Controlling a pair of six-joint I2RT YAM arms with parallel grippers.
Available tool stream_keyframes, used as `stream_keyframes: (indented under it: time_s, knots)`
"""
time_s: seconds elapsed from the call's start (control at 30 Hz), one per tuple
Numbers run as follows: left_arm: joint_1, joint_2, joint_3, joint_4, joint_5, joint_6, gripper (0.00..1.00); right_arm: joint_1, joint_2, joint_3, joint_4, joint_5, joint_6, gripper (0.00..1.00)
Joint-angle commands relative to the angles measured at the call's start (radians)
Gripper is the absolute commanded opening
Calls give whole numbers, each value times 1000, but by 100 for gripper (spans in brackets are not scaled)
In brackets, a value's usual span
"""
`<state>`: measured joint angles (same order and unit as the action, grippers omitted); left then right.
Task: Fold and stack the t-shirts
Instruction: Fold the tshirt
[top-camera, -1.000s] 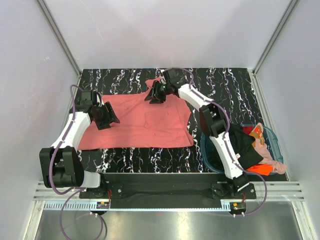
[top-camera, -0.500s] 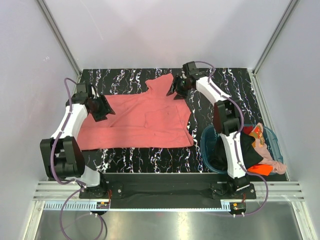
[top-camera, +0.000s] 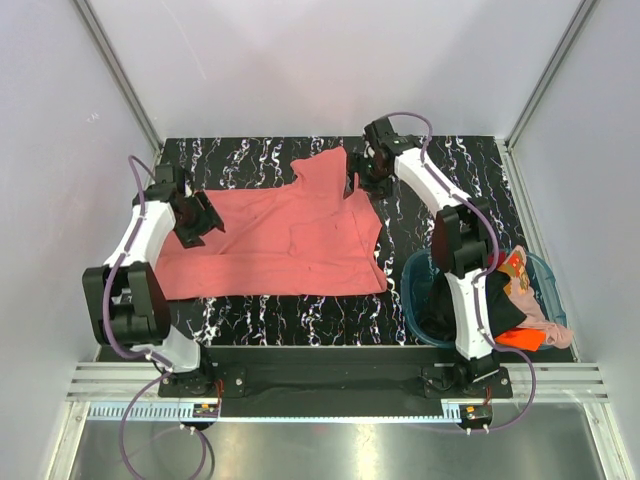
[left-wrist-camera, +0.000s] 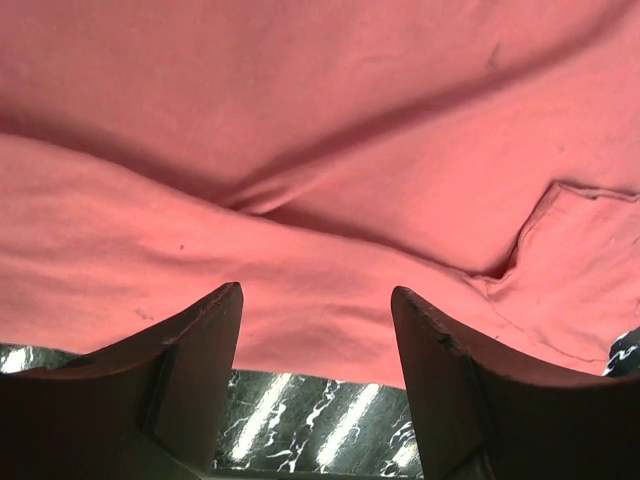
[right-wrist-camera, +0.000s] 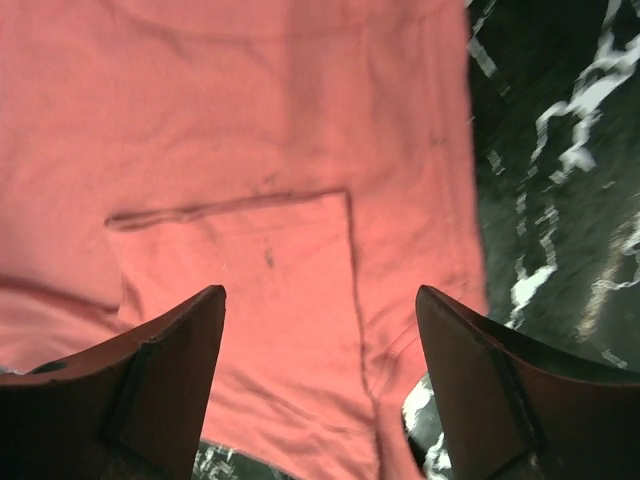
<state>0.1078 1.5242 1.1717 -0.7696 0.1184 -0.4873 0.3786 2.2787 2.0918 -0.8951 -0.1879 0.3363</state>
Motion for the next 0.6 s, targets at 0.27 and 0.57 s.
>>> stream_keyframes:
  time_s: [0.27,0.57]
  knots:
    - [133,183,184,278,98,-91,60,-46,191,335,373,214,-51,86]
    - [153,212,167,406,168,-102,53,-64,387,553,625,154,35,71]
